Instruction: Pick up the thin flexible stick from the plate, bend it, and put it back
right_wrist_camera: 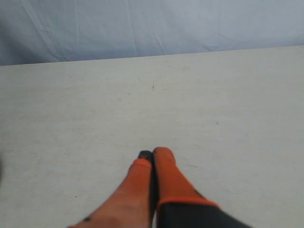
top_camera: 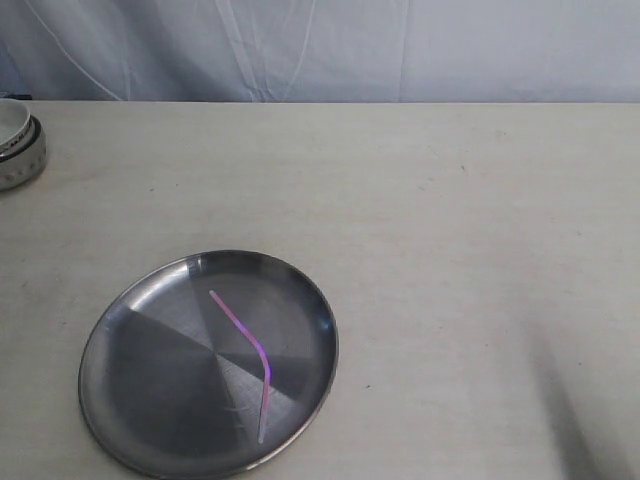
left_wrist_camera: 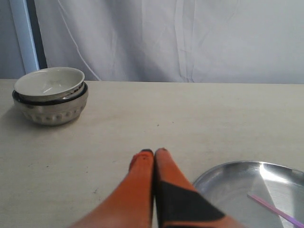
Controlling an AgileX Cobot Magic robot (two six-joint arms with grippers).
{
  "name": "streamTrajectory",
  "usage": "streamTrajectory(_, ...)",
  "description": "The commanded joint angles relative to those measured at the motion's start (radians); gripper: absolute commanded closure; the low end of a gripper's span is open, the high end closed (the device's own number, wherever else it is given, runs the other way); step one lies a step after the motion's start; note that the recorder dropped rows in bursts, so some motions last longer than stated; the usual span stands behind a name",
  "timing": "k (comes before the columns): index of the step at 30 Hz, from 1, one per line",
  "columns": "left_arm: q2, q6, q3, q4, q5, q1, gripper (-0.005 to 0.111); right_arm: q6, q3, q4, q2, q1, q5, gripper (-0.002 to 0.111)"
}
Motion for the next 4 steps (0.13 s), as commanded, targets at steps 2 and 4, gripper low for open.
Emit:
streamTrajectory(2, -0.007, 0.000, 0.002, -0.006, -0.005, 0.001, 0.107, -0.006, 0.005, -0.001, -0.007, -0.003, -0.007, 0.108)
streamTrajectory(4, -0.007, 0.000, 0.002, -0.006, -0.005, 0.001, 0.107, -0.006, 0.005, -0.001, -0.007, -0.003, -0.007, 0.108)
